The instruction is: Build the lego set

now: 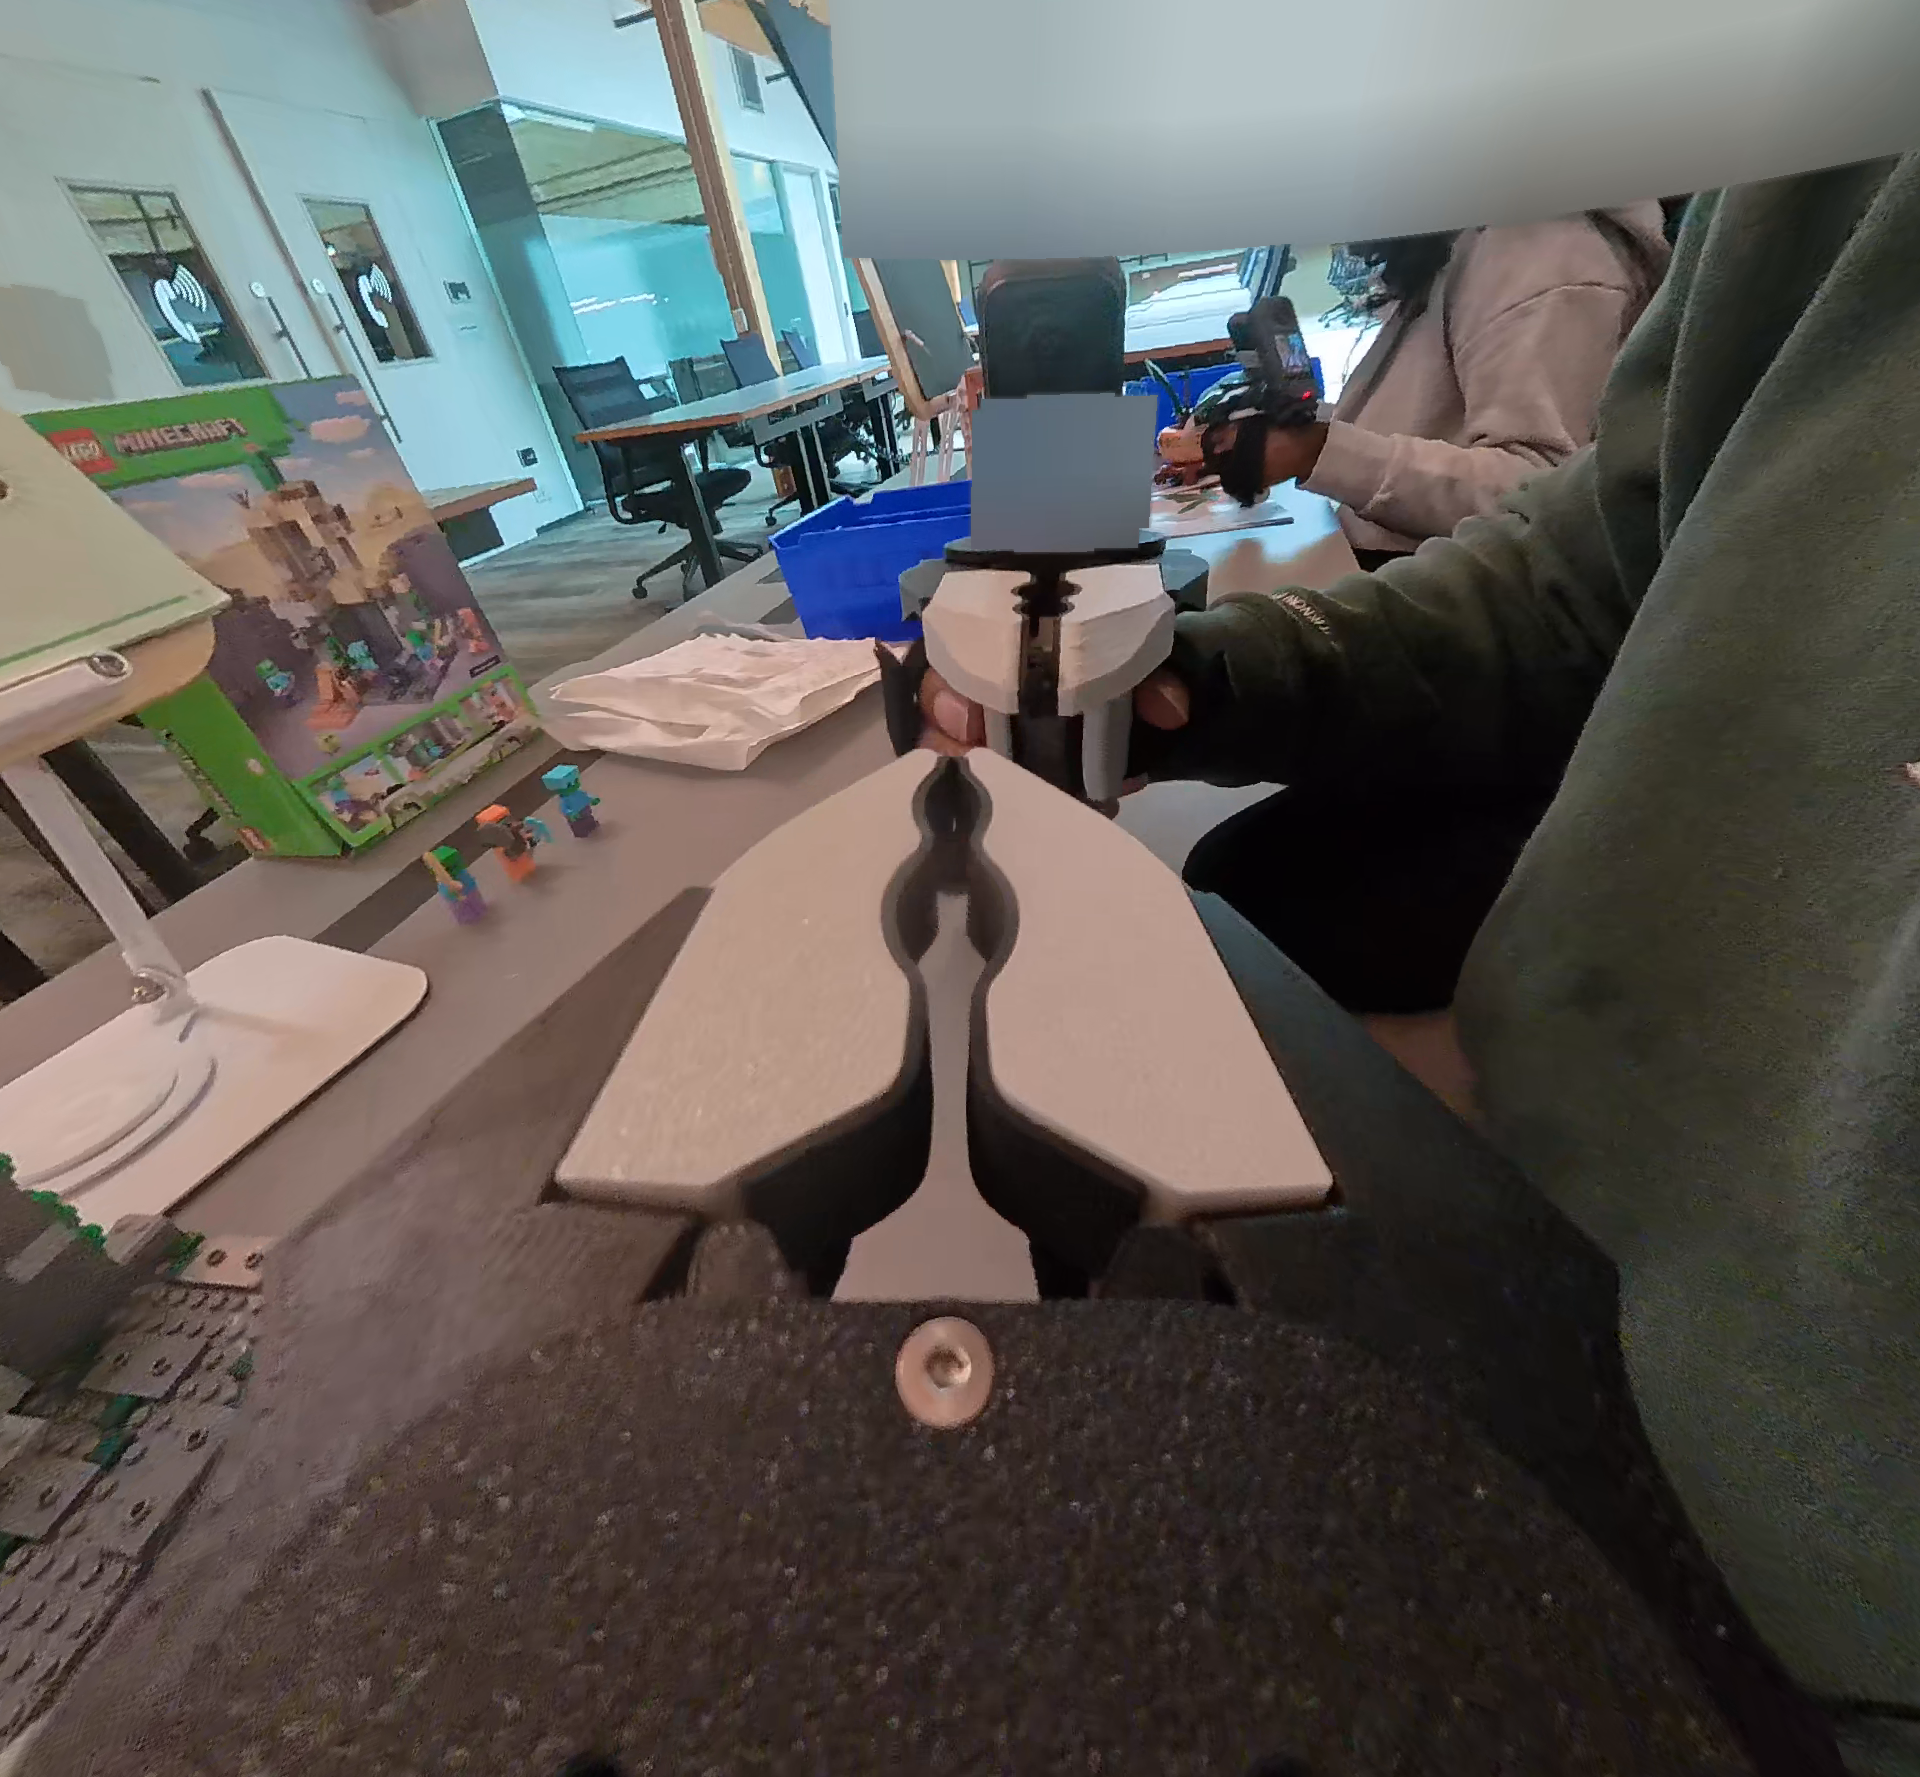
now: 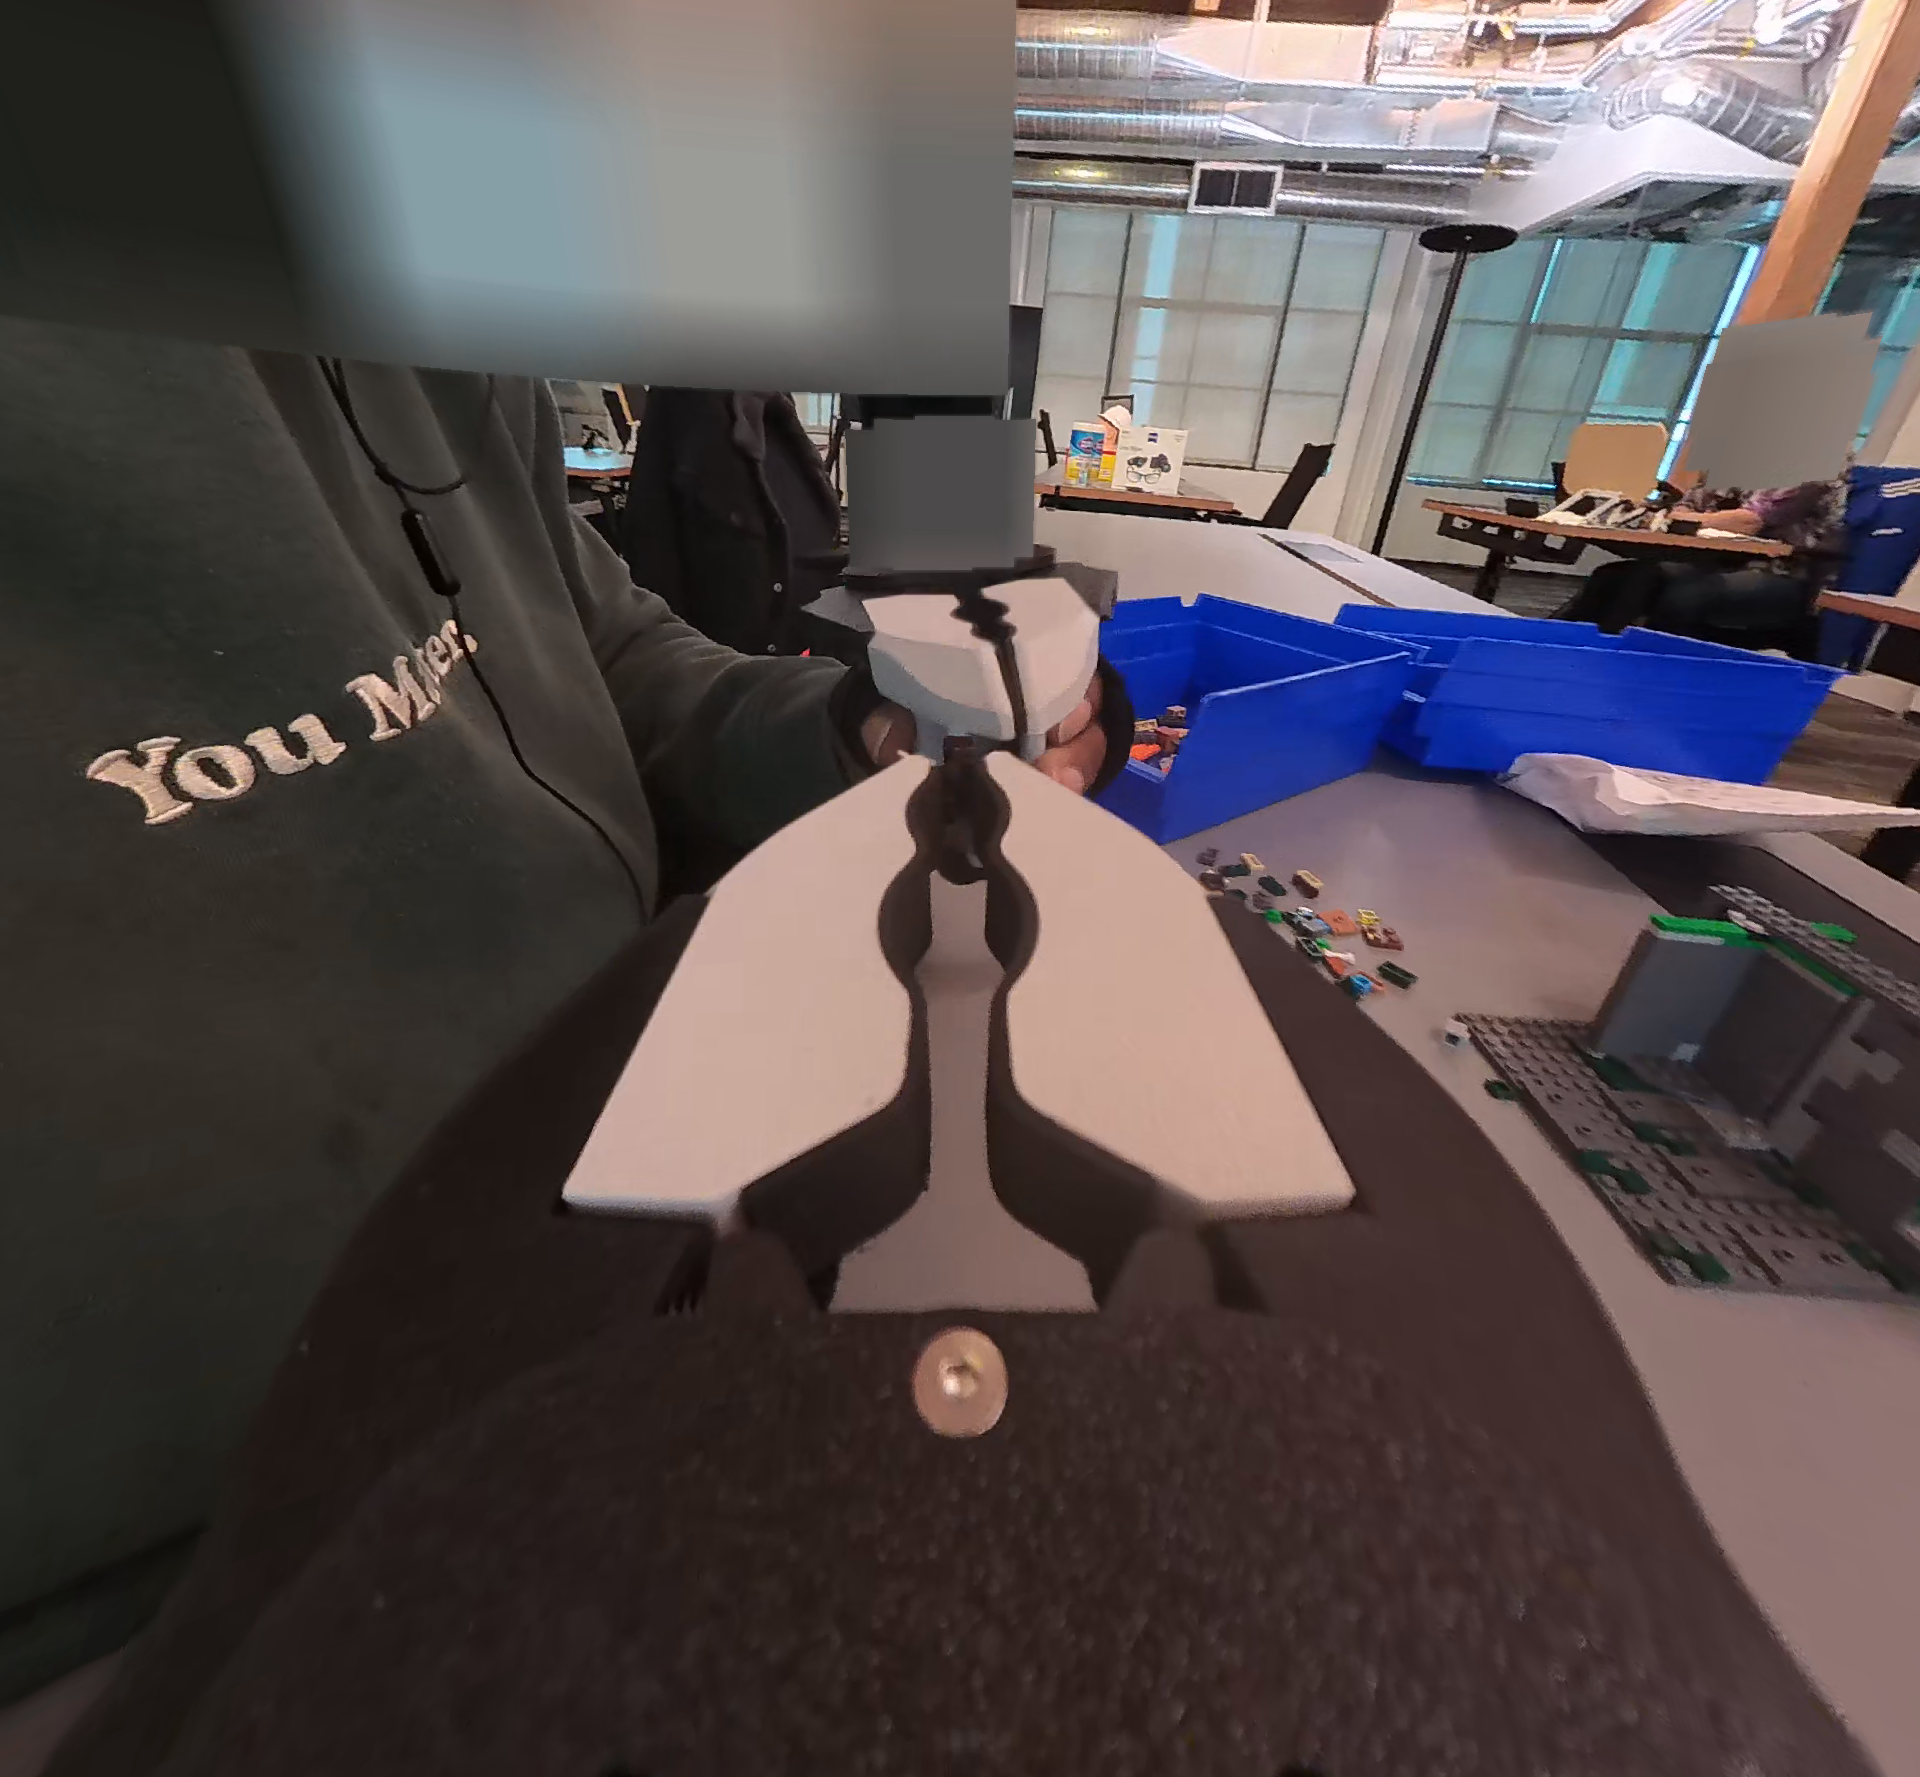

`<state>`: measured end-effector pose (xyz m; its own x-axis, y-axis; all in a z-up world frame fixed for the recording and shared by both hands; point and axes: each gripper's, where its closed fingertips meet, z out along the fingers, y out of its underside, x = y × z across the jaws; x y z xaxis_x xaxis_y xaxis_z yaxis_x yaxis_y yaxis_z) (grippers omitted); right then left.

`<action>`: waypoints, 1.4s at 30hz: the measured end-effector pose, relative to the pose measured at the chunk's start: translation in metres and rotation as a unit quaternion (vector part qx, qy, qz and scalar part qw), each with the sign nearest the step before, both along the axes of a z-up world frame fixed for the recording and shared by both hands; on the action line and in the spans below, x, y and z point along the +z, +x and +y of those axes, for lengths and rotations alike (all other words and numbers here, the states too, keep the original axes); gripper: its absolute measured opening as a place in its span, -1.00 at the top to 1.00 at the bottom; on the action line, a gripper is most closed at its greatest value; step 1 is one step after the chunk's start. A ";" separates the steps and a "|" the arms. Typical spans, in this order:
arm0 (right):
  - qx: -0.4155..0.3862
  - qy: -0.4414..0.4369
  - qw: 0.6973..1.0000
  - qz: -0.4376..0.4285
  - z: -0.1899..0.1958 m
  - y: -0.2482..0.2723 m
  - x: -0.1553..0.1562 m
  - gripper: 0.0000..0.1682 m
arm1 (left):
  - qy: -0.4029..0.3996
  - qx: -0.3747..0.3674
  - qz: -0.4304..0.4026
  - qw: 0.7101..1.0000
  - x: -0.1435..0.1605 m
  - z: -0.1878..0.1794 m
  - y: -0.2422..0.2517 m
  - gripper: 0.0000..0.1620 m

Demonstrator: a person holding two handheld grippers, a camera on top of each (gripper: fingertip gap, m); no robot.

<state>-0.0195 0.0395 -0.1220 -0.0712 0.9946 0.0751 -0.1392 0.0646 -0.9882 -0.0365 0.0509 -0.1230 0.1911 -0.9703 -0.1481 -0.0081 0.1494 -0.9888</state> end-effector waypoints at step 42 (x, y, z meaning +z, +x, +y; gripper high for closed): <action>-0.185 0.012 0.920 -0.344 0.101 0.095 -0.134 0.95 | -0.112 0.058 0.209 0.970 -0.115 0.048 0.048 0.72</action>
